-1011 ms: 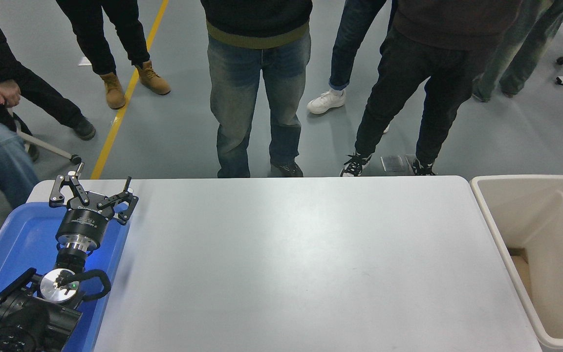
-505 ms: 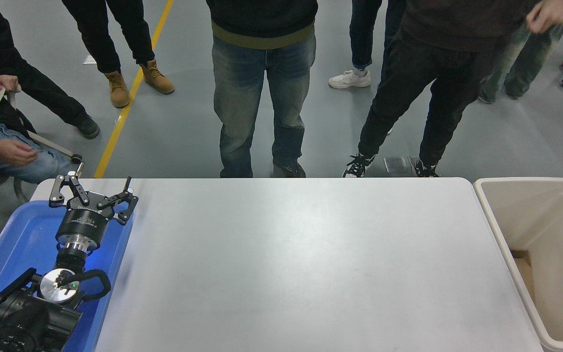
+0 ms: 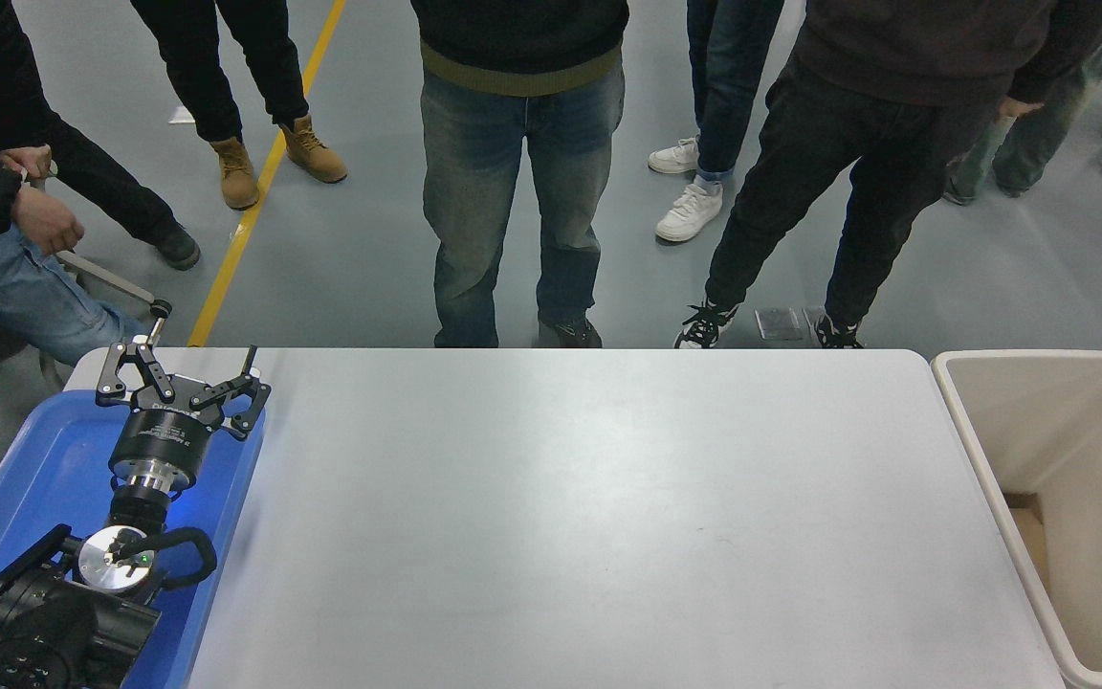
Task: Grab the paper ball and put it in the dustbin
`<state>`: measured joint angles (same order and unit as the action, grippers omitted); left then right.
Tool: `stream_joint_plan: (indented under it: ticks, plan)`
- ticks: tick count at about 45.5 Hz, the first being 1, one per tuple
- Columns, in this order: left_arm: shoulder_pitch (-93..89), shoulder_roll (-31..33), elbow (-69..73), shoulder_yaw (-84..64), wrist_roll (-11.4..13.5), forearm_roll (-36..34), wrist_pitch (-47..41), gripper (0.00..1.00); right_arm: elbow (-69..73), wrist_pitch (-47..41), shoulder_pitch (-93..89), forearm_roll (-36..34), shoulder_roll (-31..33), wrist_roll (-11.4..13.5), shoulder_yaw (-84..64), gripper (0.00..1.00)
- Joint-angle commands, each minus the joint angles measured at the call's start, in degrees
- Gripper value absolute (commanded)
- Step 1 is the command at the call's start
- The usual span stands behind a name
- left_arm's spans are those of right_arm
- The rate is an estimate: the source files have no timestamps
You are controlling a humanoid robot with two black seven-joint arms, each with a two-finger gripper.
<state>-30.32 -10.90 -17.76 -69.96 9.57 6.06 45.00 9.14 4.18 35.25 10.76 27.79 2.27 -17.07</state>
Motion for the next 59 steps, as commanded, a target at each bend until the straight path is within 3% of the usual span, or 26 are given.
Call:
stream_joint_plan:
  ticks: [1,23,27,34,39,43,49,59]
  plan:
    - [0.0,0.0,0.0,0.0,0.0,0.0,0.0,0.99,0.1,-0.3,0.0,0.0,0.1,-0.2,0.1,1.00]
    - [0.0,0.0,0.0,0.0,0.0,0.0,0.0,0.99,2.4,-0.3,0.4,0.0,0.5,-0.5,-0.5,1.00]
    - [0.0,0.0,0.0,0.1,-0.1,-0.1,0.0,0.99,9.1,-0.3,6.0,1.2,1.6,-0.6,-2.6,1.00]
    - [0.0,0.0,0.0,0.1,-0.1,-0.1,0.0,0.99,27.9,-0.9,21.7,7.2,11.5,-0.1,-15.6,1.00]
    - [0.0,0.0,0.0,0.1,-0.2,-0.1,0.0,0.99,37.7,-2.5,34.5,8.5,12.2,-0.2,-26.3,1.00]
    - [0.0,0.0,-0.1,0.2,-0.2,-0.1,0.0,0.99,44.3,-6.8,43.1,9.2,13.0,-0.2,-32.8,1.00]
    - [0.0,0.0,-0.1,0.2,-0.2,-0.1,0.0,0.99,51.1,-21.6,55.1,9.3,11.1,-0.2,-40.3,1.00]
    - [0.0,0.0,0.0,0.2,-0.2,-0.1,0.0,0.99,63.0,-31.9,72.1,8.3,-0.4,-0.2,-48.4,1.00]
